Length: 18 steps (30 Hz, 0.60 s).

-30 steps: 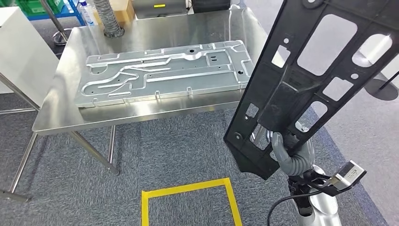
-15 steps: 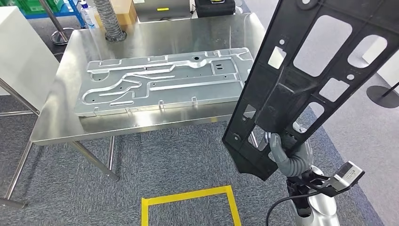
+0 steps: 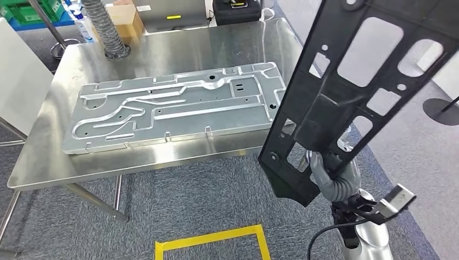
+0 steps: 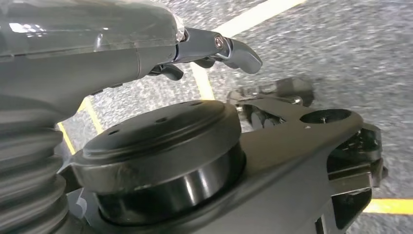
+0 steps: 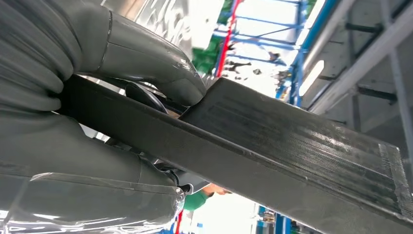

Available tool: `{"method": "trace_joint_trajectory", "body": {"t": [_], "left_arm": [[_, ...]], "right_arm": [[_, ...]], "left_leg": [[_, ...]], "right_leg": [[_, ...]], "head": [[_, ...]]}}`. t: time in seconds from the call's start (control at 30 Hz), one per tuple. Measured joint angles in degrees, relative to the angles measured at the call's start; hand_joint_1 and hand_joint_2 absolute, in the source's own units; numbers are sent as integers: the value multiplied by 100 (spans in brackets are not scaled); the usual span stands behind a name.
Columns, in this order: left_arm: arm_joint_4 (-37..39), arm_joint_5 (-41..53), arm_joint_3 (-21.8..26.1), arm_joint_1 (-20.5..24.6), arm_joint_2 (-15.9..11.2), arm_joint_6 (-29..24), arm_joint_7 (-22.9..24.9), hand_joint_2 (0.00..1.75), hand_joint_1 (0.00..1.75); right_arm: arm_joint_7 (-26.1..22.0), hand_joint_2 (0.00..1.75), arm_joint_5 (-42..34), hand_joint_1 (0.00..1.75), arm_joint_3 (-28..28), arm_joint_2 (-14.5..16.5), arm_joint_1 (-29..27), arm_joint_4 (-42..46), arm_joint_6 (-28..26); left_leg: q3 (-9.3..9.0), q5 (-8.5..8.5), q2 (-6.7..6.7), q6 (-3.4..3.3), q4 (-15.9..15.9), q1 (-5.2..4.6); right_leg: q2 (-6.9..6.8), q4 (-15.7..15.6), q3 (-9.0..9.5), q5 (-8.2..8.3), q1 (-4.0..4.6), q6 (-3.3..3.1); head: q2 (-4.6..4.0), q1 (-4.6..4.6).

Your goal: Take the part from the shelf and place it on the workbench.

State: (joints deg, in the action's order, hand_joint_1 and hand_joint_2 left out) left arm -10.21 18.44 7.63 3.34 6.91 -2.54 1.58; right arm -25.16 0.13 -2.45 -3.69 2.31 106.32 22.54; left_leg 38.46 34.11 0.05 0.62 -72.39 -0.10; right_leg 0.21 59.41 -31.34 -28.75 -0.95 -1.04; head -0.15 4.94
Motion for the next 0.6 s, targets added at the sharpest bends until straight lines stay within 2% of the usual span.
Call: {"method": "trace_joint_trajectory", "body": {"t": [0.07,0.13,0.2,0.27,0.3,0.33,0.4,0.43,0.47,0.5,0.57,0.6], "left_arm": [[1,11,1,-7,-1,-7,9,175,0],[2,15,5,-22,-3,-11,13,175,0],[1,30,12,-20,-3,-11,18,175,0],[0,76,15,-2,7,-8,25,175,0],[0,104,15,6,11,-7,32,175,0],[0,131,15,13,15,-7,32,175,0],[0,176,15,23,15,-2,-5,175,0],[0,204,15,32,15,3,-40,175,0],[0,244,15,43,14,8,-76,175,0],[0,292,12,57,13,13,-98,175,0],[1,398,-3,87,9,27,-113,175,0],[1,445,-12,104,5,34,-111,175,0]], "right_arm": [[29,175,133,175,4,0,126,-46,-65],[57,175,230,175,7,0,243,-112,-99],[149,175,413,175,8,0,454,-226,-183],[302,175,715,175,34,2,919,-477,-344],[371,175,910,175,63,3,1240,-663,-448],[434,175,1187,175,118,4,1616,-910,-604],[571,175,2191,175,353,5,2558,-1584,-1181],[666,175,2892,175,556,3,3125,-2017,-1555],[765,175,3631,175,820,-23,3712,-2468,-1910],[855,175,4309,175,1124,-60,4296,-2911,-2187],[997,175,5353,175,1799,-134,5319,-3805,-2535],[1050,175,5696,175,2106,-134,5716,-4215,-2639]], "left_leg": [[-125,-580,5,-91,717,-57],[-223,-925,3,-166,1203,-114],[-244,-956,-3,-201,1287,-138],[-305,-1031,18,-223,1394,-106],[-343,-1049,34,-239,1457,-92],[-380,-1056,54,-254,1504,-81],[-399,-1034,83,-278,1519,-104],[-401,-1017,98,-282,1512,-115],[-408,-995,107,-280,1500,-123],[-424,-967,108,-273,1481,-126],[-471,-884,82,-243,1418,-125],[-477,-843,51,-221,1364,-128]], "right_leg": [[15,-7,152,-103,8,8],[38,-15,222,-176,15,51],[62,-40,235,-215,23,111],[60,-15,225,-274,24,154],[54,118,154,-350,27,169],[43,376,5,-466,26,183],[32,1134,-495,-705,23,201],[29,1431,-737,-727,20,208],[27,1548,-895,-641,17,211],[23,1441,-939,-432,12,217],[24,811,-785,109,-8,244],[39,488,-674,276,-20,242]], "head": [[0,0],[0,0],[0,0],[0,1],[0,1],[0,1],[0,0],[0,0],[0,0],[0,0],[0,0],[0,0]]}}
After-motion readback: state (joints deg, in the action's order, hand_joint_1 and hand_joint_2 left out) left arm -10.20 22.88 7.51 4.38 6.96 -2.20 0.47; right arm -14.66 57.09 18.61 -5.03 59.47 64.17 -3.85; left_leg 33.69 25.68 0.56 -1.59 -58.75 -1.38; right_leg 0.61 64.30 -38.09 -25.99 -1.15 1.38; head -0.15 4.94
